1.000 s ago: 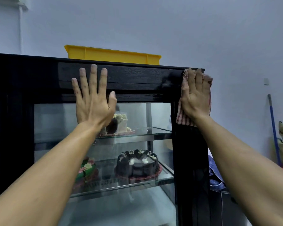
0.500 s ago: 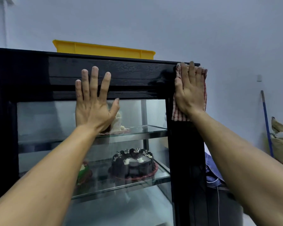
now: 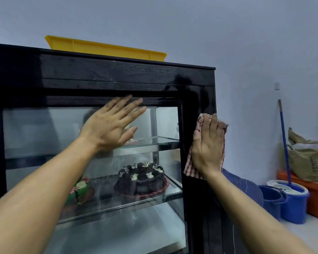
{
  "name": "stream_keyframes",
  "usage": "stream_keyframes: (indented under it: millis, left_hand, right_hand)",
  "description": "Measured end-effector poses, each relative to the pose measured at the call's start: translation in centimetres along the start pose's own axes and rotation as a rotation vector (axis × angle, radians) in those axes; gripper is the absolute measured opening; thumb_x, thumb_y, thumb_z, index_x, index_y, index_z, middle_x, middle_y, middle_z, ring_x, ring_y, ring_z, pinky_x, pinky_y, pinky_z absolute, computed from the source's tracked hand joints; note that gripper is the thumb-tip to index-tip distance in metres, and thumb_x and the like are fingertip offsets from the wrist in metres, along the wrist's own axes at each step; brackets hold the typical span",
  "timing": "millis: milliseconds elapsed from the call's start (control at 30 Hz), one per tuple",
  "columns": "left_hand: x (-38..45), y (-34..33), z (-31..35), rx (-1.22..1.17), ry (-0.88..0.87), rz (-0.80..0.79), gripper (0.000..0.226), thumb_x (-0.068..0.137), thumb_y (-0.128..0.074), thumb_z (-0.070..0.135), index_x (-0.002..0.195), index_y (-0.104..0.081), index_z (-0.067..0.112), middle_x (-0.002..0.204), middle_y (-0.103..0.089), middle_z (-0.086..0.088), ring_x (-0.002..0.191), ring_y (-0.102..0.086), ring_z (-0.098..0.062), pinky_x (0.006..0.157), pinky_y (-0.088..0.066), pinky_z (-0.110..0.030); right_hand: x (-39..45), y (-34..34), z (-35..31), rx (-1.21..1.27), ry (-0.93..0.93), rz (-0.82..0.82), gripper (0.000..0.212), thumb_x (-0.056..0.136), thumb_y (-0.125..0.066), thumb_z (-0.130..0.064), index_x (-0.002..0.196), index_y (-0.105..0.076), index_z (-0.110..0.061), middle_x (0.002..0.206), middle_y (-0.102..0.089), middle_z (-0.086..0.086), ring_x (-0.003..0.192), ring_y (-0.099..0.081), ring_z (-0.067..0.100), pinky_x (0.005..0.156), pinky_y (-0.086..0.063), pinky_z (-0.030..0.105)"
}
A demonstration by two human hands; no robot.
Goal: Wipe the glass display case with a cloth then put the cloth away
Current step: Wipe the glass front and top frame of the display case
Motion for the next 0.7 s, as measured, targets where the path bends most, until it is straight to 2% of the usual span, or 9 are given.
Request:
stream_keyframes:
  millis: [200,367,467,567,700]
  left_hand:
    - [0.1,0.2,0.1,0.019,0.008,0.007,0.065,0.104,-0.036,0.048,0.163,-0.034,0.020,0.169,-0.030,-0.005,0.155,-0.032,-0.030,0.128,-0.022,-0.047]
    - [0.0,0.3,0.2,0.034,0.017,-0.002,0.066,0.104,-0.037,0.048,0.163,-0.033,0.021,0.170,-0.029,-0.005,0.156,-0.029,-0.029,0.129,-0.019,-0.046]
    - [0.0,0.3,0.3,0.027,0.021,-0.014,0.066,0.104,-0.035,0.049,0.164,-0.032,0.021,0.170,-0.028,-0.005,0.157,-0.027,-0.029,0.129,-0.019,-0.046]
    - [0.0,0.2,0.3,0.029,0.020,-0.029,0.067,0.104,-0.035,0.050,0.164,-0.030,0.021,0.171,-0.027,-0.005,0.157,-0.026,-0.029,0.129,-0.019,-0.047]
    - [-0.1,0.1,0.4,0.021,0.028,-0.020,0.067,0.104,-0.036,0.050,0.165,-0.029,0.022,0.171,-0.026,-0.004,0.158,-0.024,-0.028,0.129,-0.020,-0.047]
  right_hand:
    - [5.9,0.7,-2.6,0.058,-0.140,-0.001,0.065,0.107,-0.014,-0.046,0.168,-0.006,-0.025,0.176,0.007,0.003,0.161,0.013,0.022,0.128,0.015,0.036]
    - [13.8,1.7,-6.3,0.100,-0.207,0.027,0.060,0.112,-0.021,-0.043,0.168,-0.006,-0.027,0.175,0.007,0.003,0.161,0.012,0.028,0.128,0.014,0.042]
    - [15.3,2.0,-7.3,0.063,-0.035,0.022,0.062,0.110,-0.024,-0.048,0.167,-0.007,-0.033,0.176,0.005,0.000,0.161,0.010,0.028,0.129,0.012,0.042]
    - [15.4,2.5,-5.7,0.030,0.168,-0.051,0.063,0.107,-0.018,-0.053,0.167,-0.009,-0.036,0.176,0.003,-0.004,0.162,0.009,0.024,0.130,0.007,0.043]
    - [15.3,2.6,-4.8,0.046,0.138,-0.043,0.063,0.107,-0.017,-0.049,0.167,-0.008,-0.033,0.176,0.003,-0.005,0.162,0.008,0.019,0.131,0.005,0.042]
Point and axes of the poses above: each hand's wrist, its own x-axis towards the middle knuckle, its own y-axis out of the back of the hand, z = x × y, the point moved 1 cm from there along x, towards the middle knuckle
